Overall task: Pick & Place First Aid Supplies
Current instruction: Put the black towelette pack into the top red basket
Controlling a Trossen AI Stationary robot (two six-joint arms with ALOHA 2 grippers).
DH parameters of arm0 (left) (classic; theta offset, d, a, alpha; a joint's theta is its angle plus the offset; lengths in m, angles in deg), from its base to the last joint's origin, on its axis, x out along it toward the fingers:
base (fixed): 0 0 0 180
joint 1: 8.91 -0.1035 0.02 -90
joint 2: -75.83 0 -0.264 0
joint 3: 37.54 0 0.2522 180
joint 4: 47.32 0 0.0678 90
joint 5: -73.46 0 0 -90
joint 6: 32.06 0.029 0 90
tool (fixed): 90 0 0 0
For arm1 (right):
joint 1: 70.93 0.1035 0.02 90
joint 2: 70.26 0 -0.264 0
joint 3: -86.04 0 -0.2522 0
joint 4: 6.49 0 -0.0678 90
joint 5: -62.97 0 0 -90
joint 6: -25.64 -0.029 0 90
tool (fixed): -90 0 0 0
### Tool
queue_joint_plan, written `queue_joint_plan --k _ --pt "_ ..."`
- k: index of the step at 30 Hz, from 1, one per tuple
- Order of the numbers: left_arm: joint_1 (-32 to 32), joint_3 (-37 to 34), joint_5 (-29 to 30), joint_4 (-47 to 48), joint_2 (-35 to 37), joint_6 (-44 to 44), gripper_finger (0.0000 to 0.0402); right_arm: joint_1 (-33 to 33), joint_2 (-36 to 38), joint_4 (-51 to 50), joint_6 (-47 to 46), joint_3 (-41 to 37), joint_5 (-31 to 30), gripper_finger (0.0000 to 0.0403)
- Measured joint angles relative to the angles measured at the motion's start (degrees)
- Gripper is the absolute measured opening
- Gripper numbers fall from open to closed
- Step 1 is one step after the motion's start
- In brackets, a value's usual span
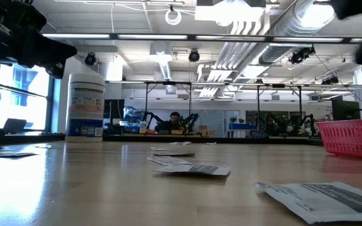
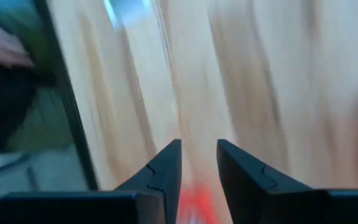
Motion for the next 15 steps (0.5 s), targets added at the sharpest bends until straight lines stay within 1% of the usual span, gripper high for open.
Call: queue_joint_plan --k 2,4,7,11,15 --pt "-0.02 0.00 0.00 0.00 -0.01 0.01 0.0000 -2.20 -0.01 6.96 8.57 0.00 -4.53 0.0097" --pt "-0.01 0.00 -0.01 0.00 0.00 0.00 0.0000 -4.01 -0.56 14.40 15.96 0.01 -7.22 0.0102" --pt "-0.02 0.00 0.00 0.00 0.00 0.00 0.0000 -6.33 -3.45 20.59 22.83 0.11 -7.41 0.0113" --pt "-0.01 0.00 0.00 0.00 -0.01 0.00 0.0000 -8.05 -9.99 26.53 26.52 0.01 -6.66 0.0133" --pt "-0.01 0.00 0.00 0.00 0.00 -0.01 0.0000 -8.14 -16.78 36.44 30.05 -0.02 -4.43 0.0155"
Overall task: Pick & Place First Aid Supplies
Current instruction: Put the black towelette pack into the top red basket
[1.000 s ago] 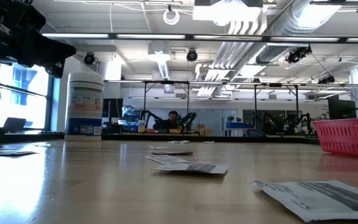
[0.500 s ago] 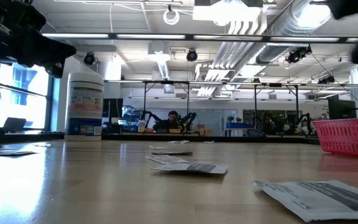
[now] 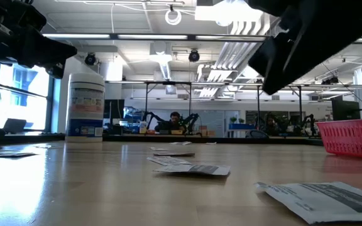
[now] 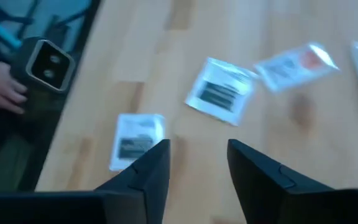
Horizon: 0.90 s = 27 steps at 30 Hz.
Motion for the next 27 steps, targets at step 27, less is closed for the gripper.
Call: queue_joint_plan --k 27 --pt "0.00 0.00 -0.01 0.00 0.01 0.01 0.0000 3.98 -19.68 8.05 9.26 7.87 -7.87 0.0158"
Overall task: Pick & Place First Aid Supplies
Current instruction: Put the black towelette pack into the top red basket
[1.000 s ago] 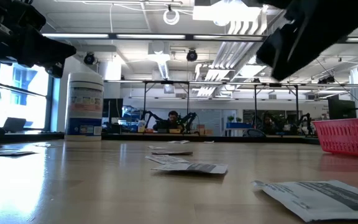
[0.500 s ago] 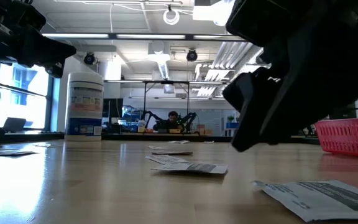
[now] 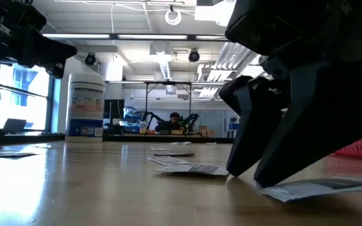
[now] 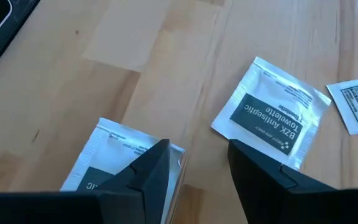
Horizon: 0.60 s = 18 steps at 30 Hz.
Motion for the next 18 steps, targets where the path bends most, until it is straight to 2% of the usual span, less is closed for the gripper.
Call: queue_joint_plan --k 6,10,18 --pt "0.00 0.00 0.01 0.00 -0.01 0.00 0.0000 0.00 0.22 -5.29 -0.54 0.24 -0.93 0.0152" --pt "0.00 0.00 0.01 -0.01 -0.01 0.00 0.0000 -0.03 0.28 -7.16 -1.69 0.22 0.60 0.0139" --pt "0.00 0.00 0.01 0.00 -0.01 0.01 0.0000 0.63 0.26 -8.46 -1.97 0.13 -1.40 0.0072"
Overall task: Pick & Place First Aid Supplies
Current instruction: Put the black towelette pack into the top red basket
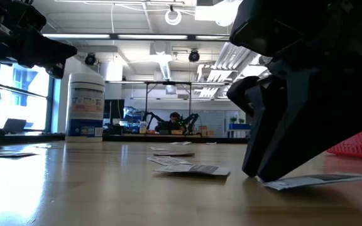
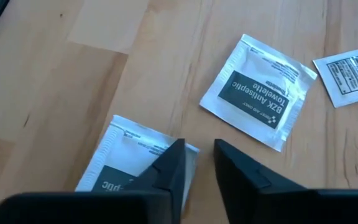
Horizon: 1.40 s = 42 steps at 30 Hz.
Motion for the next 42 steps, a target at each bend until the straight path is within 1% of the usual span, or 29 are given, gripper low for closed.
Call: queue_joint_plan --k 5,6,12,17,20,25,27,34,37,40,42 --pt "0.01 0.00 0.00 0.00 0.01 -0.01 0.0000 -0.41 -0.10 -0.24 0.12 -0.10 -0.15 0.0014" --pt "0.00 0.00 0.00 0.00 0.01 -0.02 0.0000 -0.52 -0.09 -0.26 0.17 -0.11 0.03 0.0007" --pt "-0.02 -0.02 0.00 0.00 0.01 -0.02 0.0000 -0.78 1.34 -0.46 -0.85 -0.24 -1.44 0.0003" --pt "0.00 0.00 0.00 0.00 0.00 0.00 0.0000 -0.81 5.61 -4.25 -0.87 -0.70 -1.74 0.0002" --pt "0.01 -0.01 -0.01 0.00 0.01 -0.01 0.0000 -0.79 9.84 -8.44 -2.48 -0.43 -3.86 0.0001" --pt "-0.01 0.00 0.00 0.00 -0.01 -0.01 0.0000 -0.79 17.75 -19.96 -8.02 -0.48 -7.69 0.0001" --pt "0.00 0.00 0.00 0.00 0.00 -0.01 0.0000 -0.79 21.86 -26.83 -11.93 -0.28 -9.82 0.0001" --pt "0.00 -0.02 0.00 0.00 -0.01 0.00 0.0000 -0.79 34.84 -57.41 -32.28 -0.33 -16.36 0.0001" --pt "0.00 -0.02 -0.01 0.00 -0.01 -0.01 0.0000 -0.81 39.06 -67.08 -39.84 -0.33 -17.93 0.0000" --pt "-0.02 0.00 0.00 0.00 -0.01 -0.01 0.0000 -0.81 42.61 -71.73 -44.80 -1.65 -18.56 0.0000" --pt "0.00 -0.01 0.00 0.00 0.01 0.00 0.0000 -0.82 44.61 -71.36 -46.99 -4.20 -17.53 0.0000"
